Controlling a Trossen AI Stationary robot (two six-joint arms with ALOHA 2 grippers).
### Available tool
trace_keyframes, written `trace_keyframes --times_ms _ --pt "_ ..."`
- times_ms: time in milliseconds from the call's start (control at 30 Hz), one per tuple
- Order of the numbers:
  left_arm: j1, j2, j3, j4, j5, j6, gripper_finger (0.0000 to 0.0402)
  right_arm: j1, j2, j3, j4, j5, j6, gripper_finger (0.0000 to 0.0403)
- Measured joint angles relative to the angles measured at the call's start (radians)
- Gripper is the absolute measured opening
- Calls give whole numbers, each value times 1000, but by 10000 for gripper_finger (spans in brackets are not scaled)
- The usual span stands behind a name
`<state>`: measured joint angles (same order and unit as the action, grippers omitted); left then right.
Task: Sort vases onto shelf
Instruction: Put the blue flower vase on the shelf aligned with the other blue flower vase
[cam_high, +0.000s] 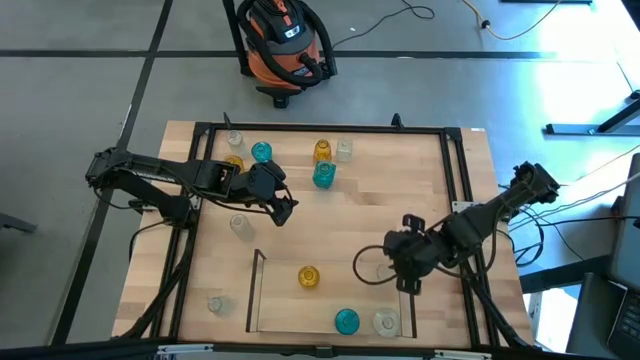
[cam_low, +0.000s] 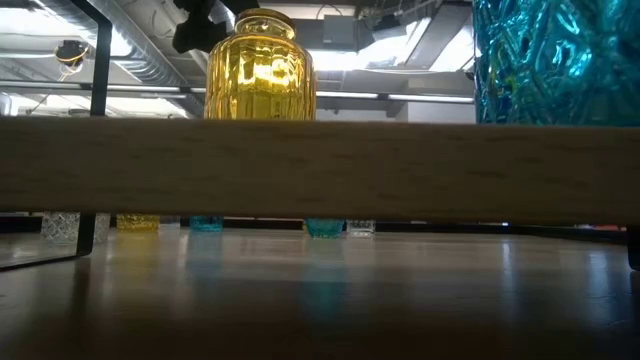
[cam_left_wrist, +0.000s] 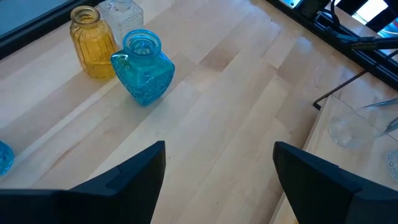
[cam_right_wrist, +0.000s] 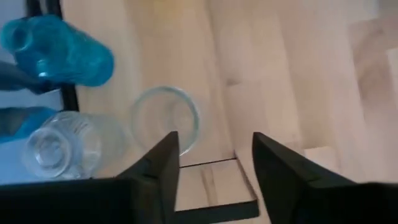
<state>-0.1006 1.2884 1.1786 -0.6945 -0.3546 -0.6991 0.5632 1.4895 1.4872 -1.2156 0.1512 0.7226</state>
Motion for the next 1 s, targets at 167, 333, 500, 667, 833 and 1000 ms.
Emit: trace_keyframes --times_ms 167,333,500,667,833,1000 --pt "0 0 0 0 0 1 289 -1 0 0 46 -13 -40 107" --pt "0 0 0 0 0 2 289 -1 0 -6 65 -14 -67 87" --pt "0 0 0 0 0 2 289 -1 0 -33 97 -30 -74 87" --pt "0 0 0 -1 0 2 289 -1 1 -75 137 -44 -74 90" --pt "0 0 0 -1 -8 2 289 -9 1 -127 193 -60 -75 90" --pt "0 0 0 -1 -21 2 289 -24 1 -153 222 -91 -74 71"
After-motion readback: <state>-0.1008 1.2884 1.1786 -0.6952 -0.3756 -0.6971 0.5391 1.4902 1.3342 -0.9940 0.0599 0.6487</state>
